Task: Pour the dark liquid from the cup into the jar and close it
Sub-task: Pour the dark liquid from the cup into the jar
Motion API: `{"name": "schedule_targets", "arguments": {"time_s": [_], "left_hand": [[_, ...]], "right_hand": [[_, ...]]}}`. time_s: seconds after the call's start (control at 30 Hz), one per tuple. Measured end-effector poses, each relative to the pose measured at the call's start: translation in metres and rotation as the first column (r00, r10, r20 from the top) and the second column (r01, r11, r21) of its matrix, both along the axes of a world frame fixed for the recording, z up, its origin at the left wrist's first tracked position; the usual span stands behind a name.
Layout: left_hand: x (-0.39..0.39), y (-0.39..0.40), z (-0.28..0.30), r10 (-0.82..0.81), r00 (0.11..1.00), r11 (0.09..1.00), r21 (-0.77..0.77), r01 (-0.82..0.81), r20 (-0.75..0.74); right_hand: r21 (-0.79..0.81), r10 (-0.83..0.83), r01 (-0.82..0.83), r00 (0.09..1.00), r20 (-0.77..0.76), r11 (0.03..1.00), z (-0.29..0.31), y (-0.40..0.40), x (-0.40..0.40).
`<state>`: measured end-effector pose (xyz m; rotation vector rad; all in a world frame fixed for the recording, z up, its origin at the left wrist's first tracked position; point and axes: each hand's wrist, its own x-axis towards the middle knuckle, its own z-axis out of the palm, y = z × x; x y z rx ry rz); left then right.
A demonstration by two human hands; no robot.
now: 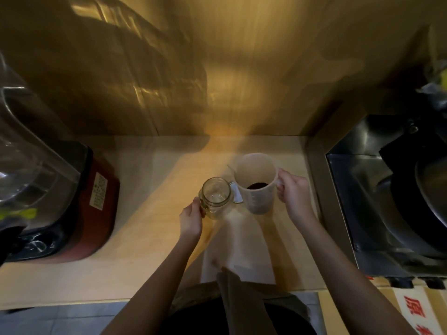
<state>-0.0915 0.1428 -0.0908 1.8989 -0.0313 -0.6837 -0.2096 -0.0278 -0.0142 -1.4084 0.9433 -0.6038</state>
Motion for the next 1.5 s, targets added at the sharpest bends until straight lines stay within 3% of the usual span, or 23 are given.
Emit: {"name": "schedule_targets", "arguments": {"time_s": [0.13,0.27,0.5,0.63,0.73,0.8,0.97,1.3,1.5], "left_hand": [[0.006,-0.005,0.003,0.021,1.000,0.999,-0.026,-0.021,0.000],[0.012,-0.011,0.015,0.027,0.999,0.998,-0.053,-0.025,0.043],[0.021,-0.020,0.045,-0.074,0.969,0.997,0.018,0.072,0.237],[0.025,-0.025,0.072,-0.126,0.918,0.992,0.045,0.118,0.376],[0.022,-0.030,0.085,-0.164,0.877,0.986,0.076,0.145,0.451],[0.020,-0.031,0.092,-0.179,0.847,0.984,0.092,0.154,0.501],[0.018,-0.035,0.108,-0.203,0.821,0.977,0.165,0.135,0.533],[0.014,-0.036,0.120,-0.154,0.823,0.986,0.137,0.094,0.546],[0.013,-0.038,0.124,-0.109,0.832,0.993,0.104,0.062,0.544]], "right_hand": [[-0.041,0.009,-0.011,0.999,-0.053,0.999,0.006,-0.003,0.003],[-0.198,0.089,-0.114,0.987,-0.130,0.973,0.014,-0.011,0.005],[-0.388,0.161,-0.277,0.938,-0.306,0.879,0.049,-0.051,0.024],[-0.543,0.235,-0.520,0.829,-0.508,0.659,0.092,-0.054,0.048],[-0.631,0.222,-0.689,0.719,-0.659,0.356,0.115,-0.047,0.064],[-0.661,0.165,-0.722,0.691,-0.704,0.203,0.126,-0.043,0.070],[-0.665,0.054,-0.746,0.664,-0.746,-0.014,0.145,-0.035,0.081],[-0.653,0.010,-0.733,0.664,-0.748,-0.192,0.160,-0.024,0.079],[-0.754,0.019,-0.597,0.780,-0.625,-0.274,0.165,-0.024,0.082]]}}
